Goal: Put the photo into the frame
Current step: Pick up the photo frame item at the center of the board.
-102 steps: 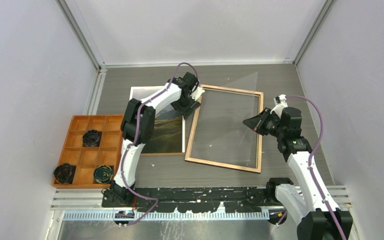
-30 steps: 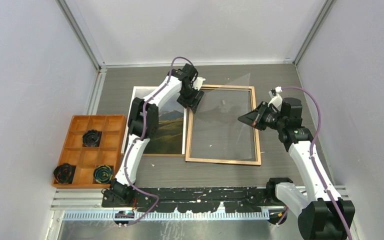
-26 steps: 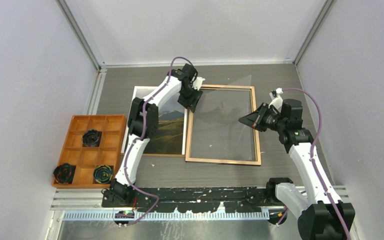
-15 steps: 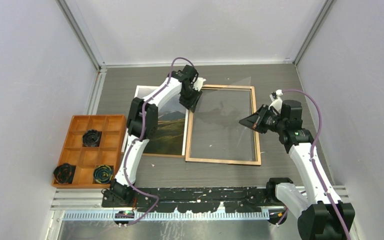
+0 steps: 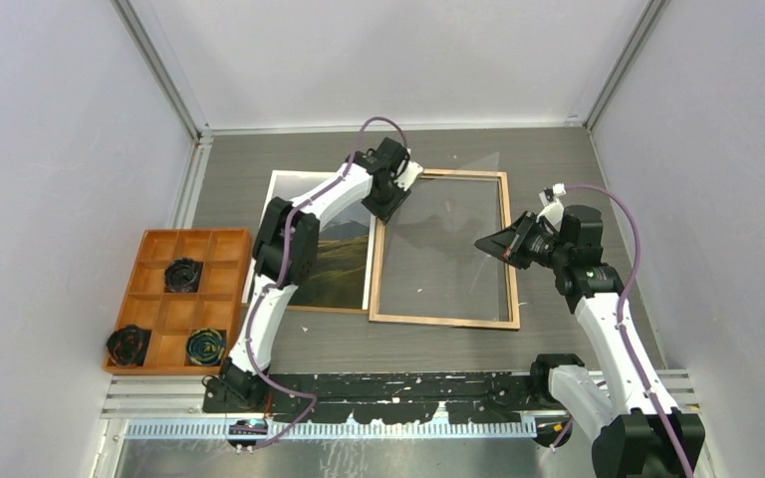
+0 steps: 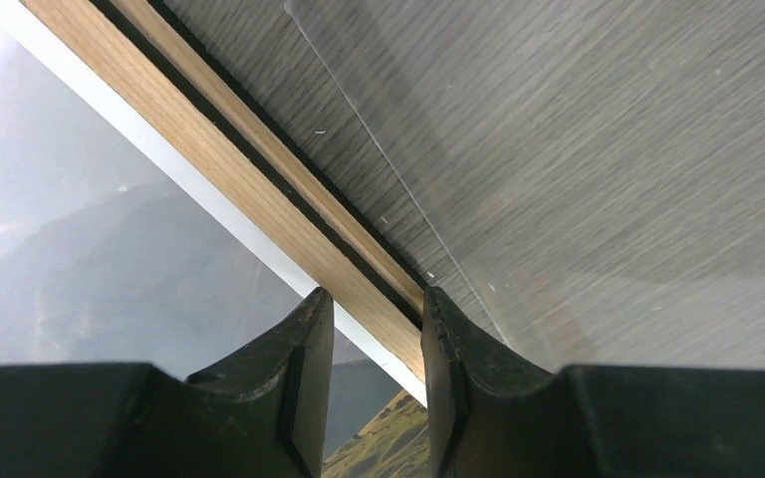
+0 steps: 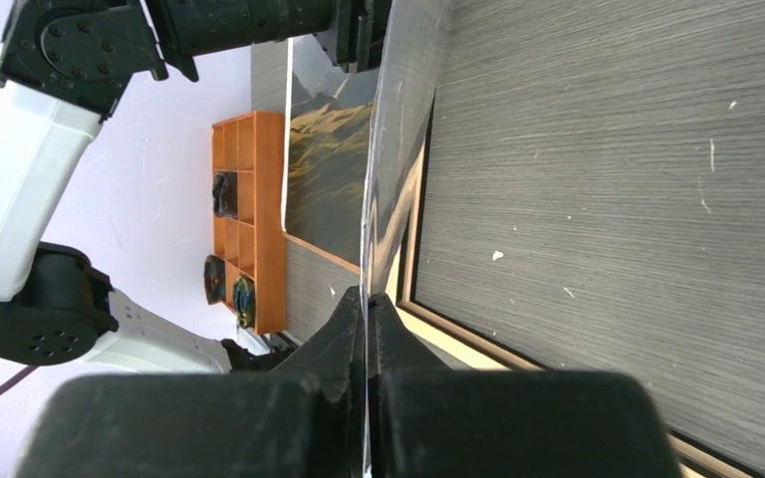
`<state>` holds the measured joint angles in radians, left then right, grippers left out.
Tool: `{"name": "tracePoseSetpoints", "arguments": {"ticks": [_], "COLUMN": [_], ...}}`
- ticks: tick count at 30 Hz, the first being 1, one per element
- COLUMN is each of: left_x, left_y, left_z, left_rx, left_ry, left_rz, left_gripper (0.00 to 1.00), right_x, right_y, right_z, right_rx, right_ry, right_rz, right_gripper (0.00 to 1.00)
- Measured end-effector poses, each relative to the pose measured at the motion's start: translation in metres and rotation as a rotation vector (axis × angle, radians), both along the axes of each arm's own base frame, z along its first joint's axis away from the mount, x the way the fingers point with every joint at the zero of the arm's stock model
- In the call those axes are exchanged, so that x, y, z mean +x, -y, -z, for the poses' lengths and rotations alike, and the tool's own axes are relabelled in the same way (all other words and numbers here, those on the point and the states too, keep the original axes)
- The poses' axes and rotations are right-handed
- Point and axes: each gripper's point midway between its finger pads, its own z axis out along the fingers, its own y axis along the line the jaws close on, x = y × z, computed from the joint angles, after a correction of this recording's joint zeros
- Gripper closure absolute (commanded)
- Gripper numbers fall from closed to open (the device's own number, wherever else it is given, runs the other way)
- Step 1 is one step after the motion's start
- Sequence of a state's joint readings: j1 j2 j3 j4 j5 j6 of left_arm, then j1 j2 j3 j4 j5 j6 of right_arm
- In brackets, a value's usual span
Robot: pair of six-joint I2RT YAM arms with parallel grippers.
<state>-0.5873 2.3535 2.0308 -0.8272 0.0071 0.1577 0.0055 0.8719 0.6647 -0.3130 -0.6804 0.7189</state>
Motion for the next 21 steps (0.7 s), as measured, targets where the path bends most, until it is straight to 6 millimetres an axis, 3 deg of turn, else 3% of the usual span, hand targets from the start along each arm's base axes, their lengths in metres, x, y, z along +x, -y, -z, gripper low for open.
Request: {"name": "tracePoseSetpoints", "arguments": {"ticks": [6, 11, 14, 18, 21], "left_x": [0.003, 0.004, 0.006, 0.027, 0.046], "left_y": [-0.003, -0.002, -0.003, -0.02, -0.041], "left_z": [-0.002, -0.007, -0.012, -0.04, -0.063], "left_rx": [0.074, 0.086, 0.049, -0.039, -0.084], "left_ry": [0.072, 0.091, 0.058, 0.048, 0.084], "left_rz": [0.046, 0.07, 0.07, 0.009, -0.046], "left_gripper": [0.82, 0.53, 0.43, 0.37, 0.34], "right_x": [-0.004, -0.005, 0.001, 0.015, 0.026], "right_y": [-0.003, -0.002, -0.002, -0.003, -0.004], "right_z": [-0.004, -0.009, -0.024, -0.043, -0.046], "right_rx": [0.019, 0.004, -0.013, -0.021, -0.014], "right_ry": [0.002, -0.004, 0.021, 0.064, 0.068], "right_rz": [-0.011, -0.022, -0.033, -0.039, -0.041], "right_gripper": [0.99, 0.99, 0.99, 0.99, 0.99]}}
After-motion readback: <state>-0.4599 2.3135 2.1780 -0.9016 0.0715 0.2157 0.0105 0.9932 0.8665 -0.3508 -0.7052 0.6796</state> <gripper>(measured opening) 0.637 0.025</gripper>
